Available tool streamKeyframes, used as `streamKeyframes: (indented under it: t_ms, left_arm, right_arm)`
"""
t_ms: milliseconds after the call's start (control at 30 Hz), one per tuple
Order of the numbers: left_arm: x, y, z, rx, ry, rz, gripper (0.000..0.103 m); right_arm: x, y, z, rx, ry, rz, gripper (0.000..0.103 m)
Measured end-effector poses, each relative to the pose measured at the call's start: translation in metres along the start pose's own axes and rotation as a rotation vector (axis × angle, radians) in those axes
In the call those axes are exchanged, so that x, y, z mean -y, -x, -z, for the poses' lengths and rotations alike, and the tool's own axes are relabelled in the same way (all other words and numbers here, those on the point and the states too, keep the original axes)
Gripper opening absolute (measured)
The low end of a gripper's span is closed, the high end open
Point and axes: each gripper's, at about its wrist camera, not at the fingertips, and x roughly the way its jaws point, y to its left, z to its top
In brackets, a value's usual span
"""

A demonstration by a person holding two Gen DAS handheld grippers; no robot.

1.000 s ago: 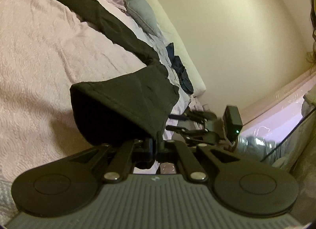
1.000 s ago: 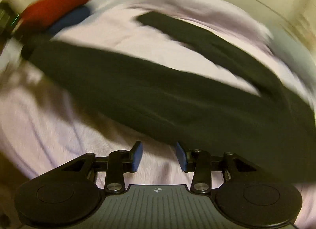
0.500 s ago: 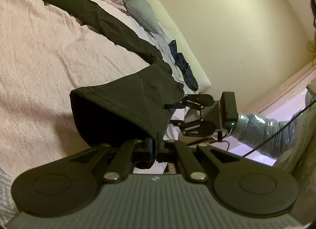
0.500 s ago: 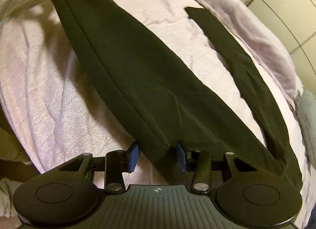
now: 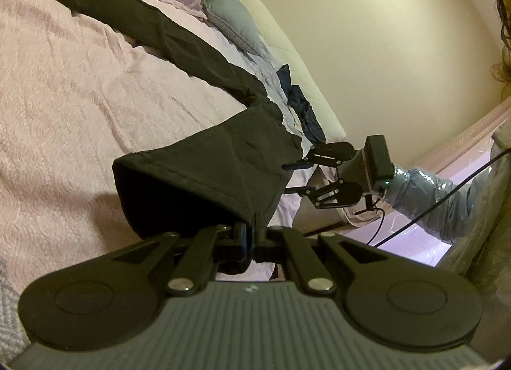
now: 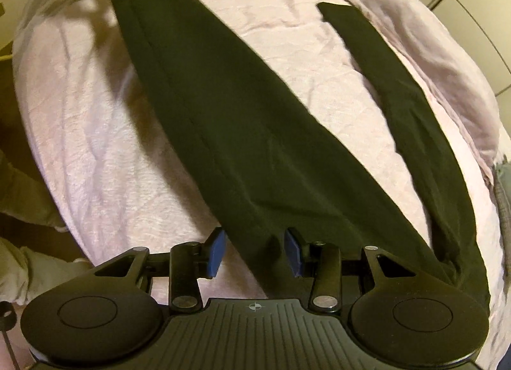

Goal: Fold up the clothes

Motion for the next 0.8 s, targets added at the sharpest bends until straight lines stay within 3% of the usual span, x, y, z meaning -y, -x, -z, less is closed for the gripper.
streamKeyframes:
  t_ms: [167,200,233,300,367,433,567,700,800]
  left_arm:
    - [0.005,-0.001,-0.002,-0.008,-0.012,-0.011,0.000]
    - [0.006,-0.001,-0.002,-0.012,-0.016,-0.014,0.000]
    - [0.007,-0.001,-0.002,-0.015,-0.019,-0.018,0.000]
    - [0.006,-0.001,-0.003,-0.018,-0.016,-0.027,0.000]
    - [0.004,-0.001,-0.003,-0.015,-0.018,-0.043,0.000]
    - [0.002,-0.002,-0.004,-0.010,-0.023,-0.058,0.000]
    - [-0.005,-0.004,-0.001,0.009,-0.026,-0.103,0.000]
    - [-0.014,-0.018,0.017,-0.078,-0.032,-0.195,0.000]
    - [-0.017,-0.016,0.029,-0.102,-0.024,-0.227,0.000]
  right_arm:
    - [0.001,-0.019,-0.002,-0.007,0.035,-0.007,0.041]
    - [0.001,-0.021,-0.003,0.002,0.048,-0.001,0.036]
    - [0.003,-0.021,-0.004,0.007,0.043,-0.005,0.020]
    - [0.008,-0.020,-0.006,0.013,0.023,-0.020,0.019]
    - [0.011,-0.014,-0.005,0.029,0.010,-0.026,0.011]
    - [0.011,-0.007,-0.005,0.049,0.005,0.006,0.007]
    - [-0.015,0.012,-0.002,0.088,-0.009,0.154,0.006]
    - [-0.080,-0.026,0.022,-0.042,0.107,0.178,0.006]
    - [-0.068,-0.020,0.010,0.006,-0.039,0.256,0.006]
